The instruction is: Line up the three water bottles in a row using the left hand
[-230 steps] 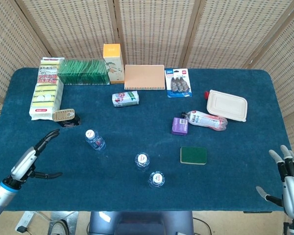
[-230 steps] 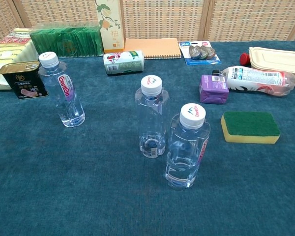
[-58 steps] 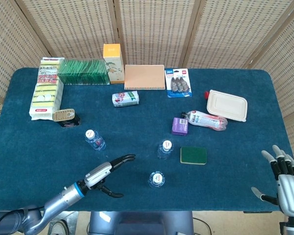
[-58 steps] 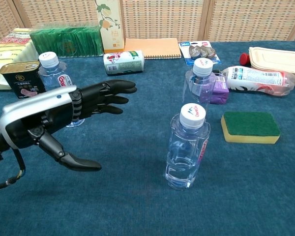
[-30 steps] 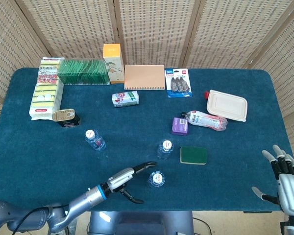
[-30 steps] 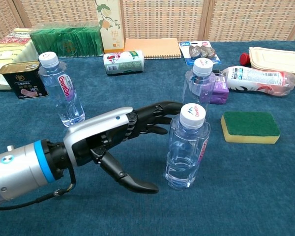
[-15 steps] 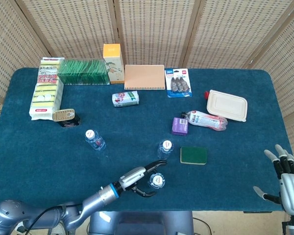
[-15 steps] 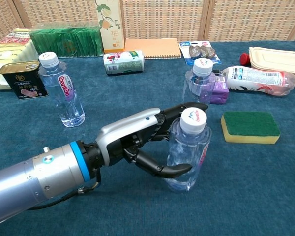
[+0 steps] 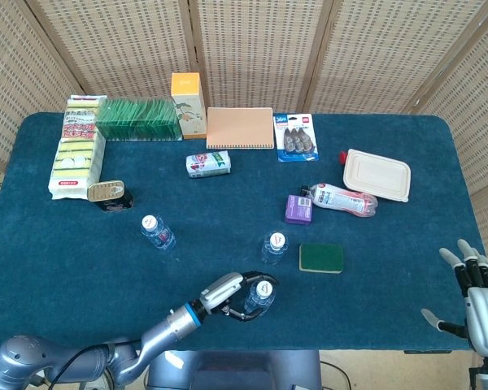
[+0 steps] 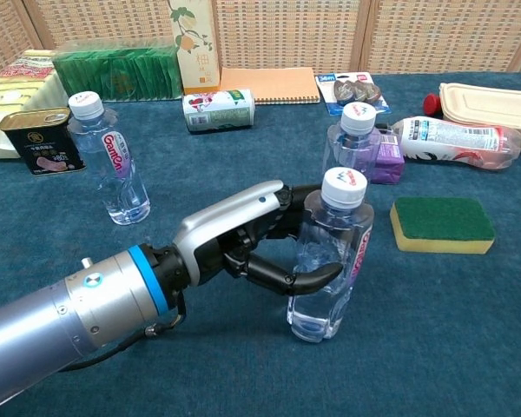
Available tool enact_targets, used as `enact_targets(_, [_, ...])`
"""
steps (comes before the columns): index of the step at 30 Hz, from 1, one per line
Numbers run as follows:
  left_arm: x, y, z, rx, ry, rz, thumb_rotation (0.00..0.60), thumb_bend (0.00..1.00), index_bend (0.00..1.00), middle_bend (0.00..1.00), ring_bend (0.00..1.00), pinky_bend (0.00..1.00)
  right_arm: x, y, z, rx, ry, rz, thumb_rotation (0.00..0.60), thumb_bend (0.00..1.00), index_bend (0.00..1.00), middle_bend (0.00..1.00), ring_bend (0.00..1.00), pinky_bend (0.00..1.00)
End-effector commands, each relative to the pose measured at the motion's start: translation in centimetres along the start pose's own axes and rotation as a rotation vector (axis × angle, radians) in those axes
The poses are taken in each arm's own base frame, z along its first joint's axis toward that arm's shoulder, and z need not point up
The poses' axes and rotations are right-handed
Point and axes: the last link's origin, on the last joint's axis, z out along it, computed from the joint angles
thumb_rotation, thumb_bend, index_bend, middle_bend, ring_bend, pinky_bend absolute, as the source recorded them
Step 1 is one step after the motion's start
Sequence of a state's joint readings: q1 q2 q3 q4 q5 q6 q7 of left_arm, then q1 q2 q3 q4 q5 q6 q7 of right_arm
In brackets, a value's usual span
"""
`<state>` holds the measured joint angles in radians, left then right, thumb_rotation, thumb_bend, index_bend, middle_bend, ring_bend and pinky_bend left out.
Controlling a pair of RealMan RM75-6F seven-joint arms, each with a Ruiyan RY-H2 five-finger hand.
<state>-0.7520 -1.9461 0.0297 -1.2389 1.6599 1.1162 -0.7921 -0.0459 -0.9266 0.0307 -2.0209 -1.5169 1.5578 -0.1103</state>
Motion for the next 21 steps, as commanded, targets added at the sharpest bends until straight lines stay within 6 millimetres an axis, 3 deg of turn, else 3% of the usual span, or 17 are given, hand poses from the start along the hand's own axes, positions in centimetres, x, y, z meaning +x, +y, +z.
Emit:
enact_targets(1, [0.7, 0.3, -0.8, -0.021, 0.016, 0.017, 0.600, 0.42, 0.24, 0.37, 0.24, 0.41, 0.0, -0.1, 0.0, 0.001, -0.001, 0.000, 0.600, 0.00, 0.14, 0.00, 0.00, 0.00])
enact_targets(7, [2.2, 0.6, -3.0, -0.061, 0.070, 0.044, 0.600, 0.42, 0.25, 0.38, 0.25, 0.41, 0.0, -0.1, -0.1, 0.002, -0.001, 0.000, 0.600, 0.00, 0.14, 0.00, 0.00, 0.00])
enact_targets(15, [6.3, -0.9, -6.9, -0.064, 0.285, 0.049, 0.600, 0.42, 0.25, 0.38, 0.25, 0.41, -0.1, -0.3, -0.2, 0.014, -0.007, -0.003, 0.600, 0.00, 0.14, 0.00, 0.00, 0.00])
enact_targets(21, [8.5, -2.4, -5.3, -0.023, 0.357, 0.025, 0.600, 0.42, 0.25, 0.38, 0.25, 0.41, -0.2, -0.6, -0.3, 0.024, -0.017, -0.003, 0.600, 0.00, 0.14, 0.00, 0.00, 0.00])
